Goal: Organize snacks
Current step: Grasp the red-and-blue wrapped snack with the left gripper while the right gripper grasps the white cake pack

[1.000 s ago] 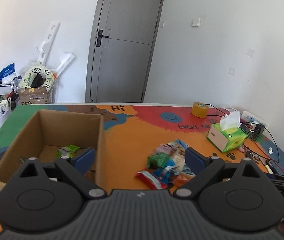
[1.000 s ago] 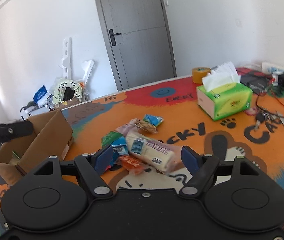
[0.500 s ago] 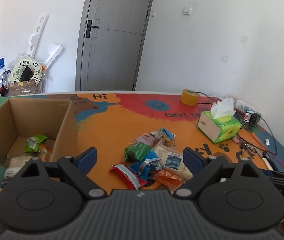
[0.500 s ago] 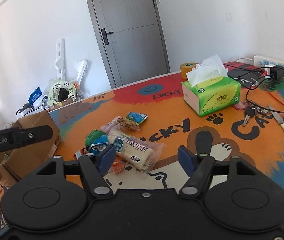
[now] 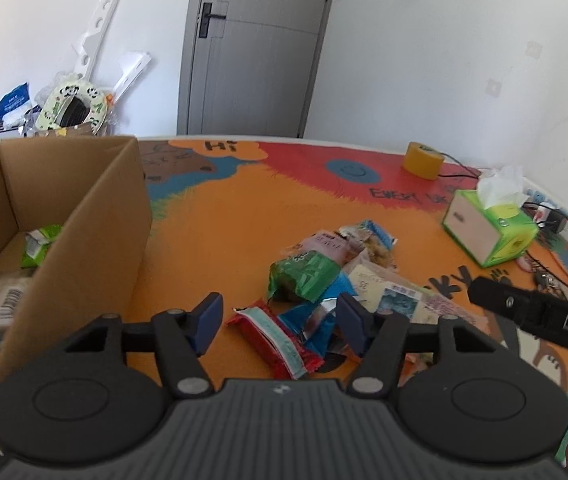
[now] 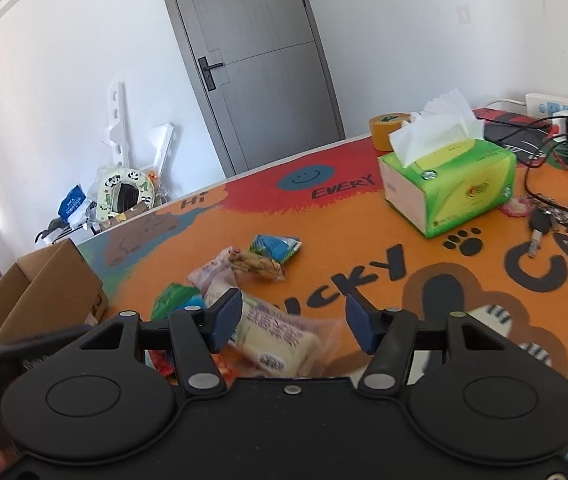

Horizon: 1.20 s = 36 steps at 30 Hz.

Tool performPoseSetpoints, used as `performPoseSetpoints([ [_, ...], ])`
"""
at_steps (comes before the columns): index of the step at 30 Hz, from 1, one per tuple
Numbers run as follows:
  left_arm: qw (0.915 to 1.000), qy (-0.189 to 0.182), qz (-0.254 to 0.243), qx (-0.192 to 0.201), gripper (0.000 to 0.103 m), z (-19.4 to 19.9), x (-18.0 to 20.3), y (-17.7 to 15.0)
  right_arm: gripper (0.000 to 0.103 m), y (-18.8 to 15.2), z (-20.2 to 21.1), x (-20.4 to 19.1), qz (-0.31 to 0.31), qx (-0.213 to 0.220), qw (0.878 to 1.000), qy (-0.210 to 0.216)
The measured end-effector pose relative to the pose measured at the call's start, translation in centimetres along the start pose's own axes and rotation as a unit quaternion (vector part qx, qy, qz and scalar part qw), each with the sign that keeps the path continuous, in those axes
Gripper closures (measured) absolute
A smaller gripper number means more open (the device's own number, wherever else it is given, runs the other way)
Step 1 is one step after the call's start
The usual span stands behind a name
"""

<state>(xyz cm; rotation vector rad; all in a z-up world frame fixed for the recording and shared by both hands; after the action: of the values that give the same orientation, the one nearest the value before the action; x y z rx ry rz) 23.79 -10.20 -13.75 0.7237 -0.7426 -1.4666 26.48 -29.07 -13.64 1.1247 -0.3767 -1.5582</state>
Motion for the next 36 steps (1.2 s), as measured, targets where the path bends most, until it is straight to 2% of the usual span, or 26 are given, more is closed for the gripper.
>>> performPoseSetpoints([
  [6, 0.9997, 0.011, -0.002, -0.021, 0.044, -1.7, 0.2, -0.7, 0.046, 0.1, -2.0, -0.6, 0.001, -0.008, 1.0, 0.016],
  [10, 0.9996, 0.025, -0.004, -0.01, 0.046, -1.8, 0.0, -1.1, 0.049, -0.6, -3.3, -0.6, -0.002, -0.029, 1.0, 0.011],
  [16, 0.9992, 0.025, -0.004, -0.03, 0.049, -2.5, 0.0, -1.8, 0.05, -2.0, -3.8, -0.3, 0.002, -0.055, 0.998, 0.006],
  [18, 0.9992, 0.026, -0.011, -0.028, 0.052, -2.4, 0.1, -1.9, 0.05, -2.6, -3.9, -0.1, 0.004, -0.064, 0.998, 0.007],
  [23, 0.9995, 0.015, -0.015, -0.024, 0.075, -2.0, 0.2, -2.1, 0.063, -3.5, -3.2, -0.2, 0.007, -0.069, 0.998, 0.01],
  [26, 0.9996, 0.01, -0.013, -0.022, 0.079, -1.8, 0.1, -2.3, 0.072, -3.6, -2.5, -0.1, 0.003, -0.071, 0.997, 0.01],
  [36, 0.9996, -0.013, -0.009, -0.023, 0.083, -0.5, 0.2, -2.9, 0.07, -4.1, -0.4, 0.4, -0.001, -0.072, 0.997, -0.017],
])
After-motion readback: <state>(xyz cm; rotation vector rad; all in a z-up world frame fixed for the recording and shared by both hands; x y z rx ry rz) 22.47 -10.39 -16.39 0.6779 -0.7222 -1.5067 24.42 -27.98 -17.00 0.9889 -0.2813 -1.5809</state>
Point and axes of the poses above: each gripper's, at about its wrist camera, not at the fingertips, and z roughly against the way its jaws point, x to its right, y to its top, the point moved 5 cm from there along -z, roughly the way its jaws point, and after that the axes turned 11 degrees about -z, right-handed, at the moved point
